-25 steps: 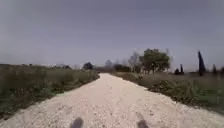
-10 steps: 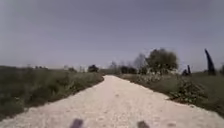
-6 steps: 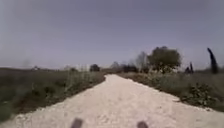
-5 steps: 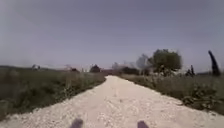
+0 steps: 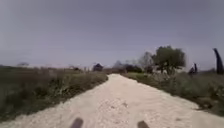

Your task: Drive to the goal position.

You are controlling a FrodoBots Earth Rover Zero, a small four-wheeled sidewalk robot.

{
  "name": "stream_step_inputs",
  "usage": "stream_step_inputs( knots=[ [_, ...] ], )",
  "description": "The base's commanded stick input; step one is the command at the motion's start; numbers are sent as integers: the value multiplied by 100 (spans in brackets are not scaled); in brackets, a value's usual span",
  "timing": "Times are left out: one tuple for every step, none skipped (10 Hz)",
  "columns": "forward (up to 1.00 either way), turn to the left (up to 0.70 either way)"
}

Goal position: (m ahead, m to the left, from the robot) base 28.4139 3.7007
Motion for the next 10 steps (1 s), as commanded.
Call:
stream_step_inputs(
  knots=[
    [66,0],
    [66,0],
    [66,0],
    [66,0],
    [66,0],
    [66,0],
    [66,0],
    [66,0],
    [66,0],
    [65,0]
  ],
)
